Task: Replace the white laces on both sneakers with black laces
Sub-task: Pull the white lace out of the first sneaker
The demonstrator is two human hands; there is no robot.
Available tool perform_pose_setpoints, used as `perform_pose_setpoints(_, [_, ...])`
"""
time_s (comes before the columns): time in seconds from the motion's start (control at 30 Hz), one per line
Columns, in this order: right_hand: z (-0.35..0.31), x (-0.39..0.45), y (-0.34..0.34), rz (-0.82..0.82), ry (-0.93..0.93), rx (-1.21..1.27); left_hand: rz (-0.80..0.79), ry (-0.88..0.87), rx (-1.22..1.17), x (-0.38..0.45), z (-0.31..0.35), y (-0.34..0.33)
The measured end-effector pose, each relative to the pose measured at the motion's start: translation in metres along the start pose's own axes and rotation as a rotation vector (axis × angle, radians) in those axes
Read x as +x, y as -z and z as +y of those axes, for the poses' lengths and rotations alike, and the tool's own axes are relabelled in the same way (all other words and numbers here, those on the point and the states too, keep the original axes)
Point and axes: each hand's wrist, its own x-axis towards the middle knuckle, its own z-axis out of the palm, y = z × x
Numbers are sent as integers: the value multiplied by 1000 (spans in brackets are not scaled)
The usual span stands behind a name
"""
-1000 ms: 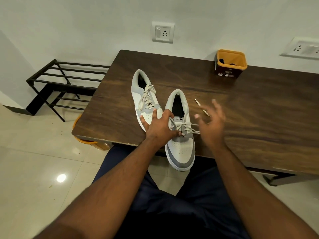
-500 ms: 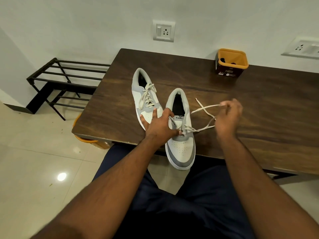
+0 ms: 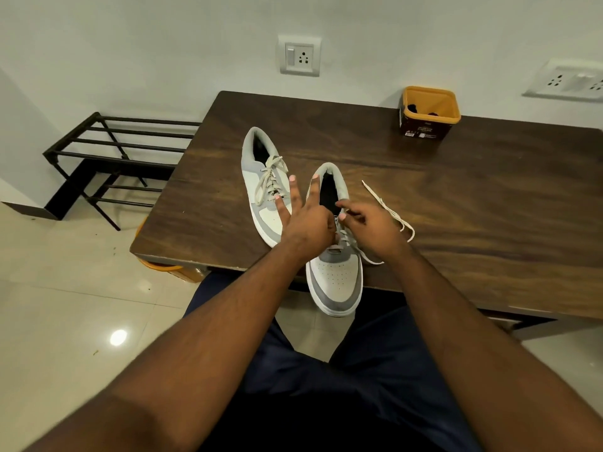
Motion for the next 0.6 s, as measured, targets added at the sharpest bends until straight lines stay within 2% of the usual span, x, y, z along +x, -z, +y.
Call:
perform_pose_setpoints(0.1, [3,3,-3,132,-148,261,159,36,-300,-10,-2,-6])
perform_pose_setpoints(0.17, [6,6,-3,144,-179,322,261,181,-549,-23,-2,-10])
perform_pose_setpoints(0.23, [7,7,-6,129,-181,339,339,262,-633,-34,-3,-15])
perform_pose_setpoints(0.33, [8,6,-10,145,-187,342,322,157,-464,-33,-1,-13])
perform_pose_setpoints(0.43, [9,7,-12,156,-193,314,153,36,-159,-16,4,-5])
perform_pose_setpoints(0.5, [8,6,-11,152,-191,327,35,45,-16,-5,6,-4])
perform_pose_setpoints(0.57, [8,4,-11,147,-184,350,6,77,-85,0,6,-3])
perform_pose_setpoints(0.6, [9,4,-11,147,-186,355,46,93,-197,-1,4,-4])
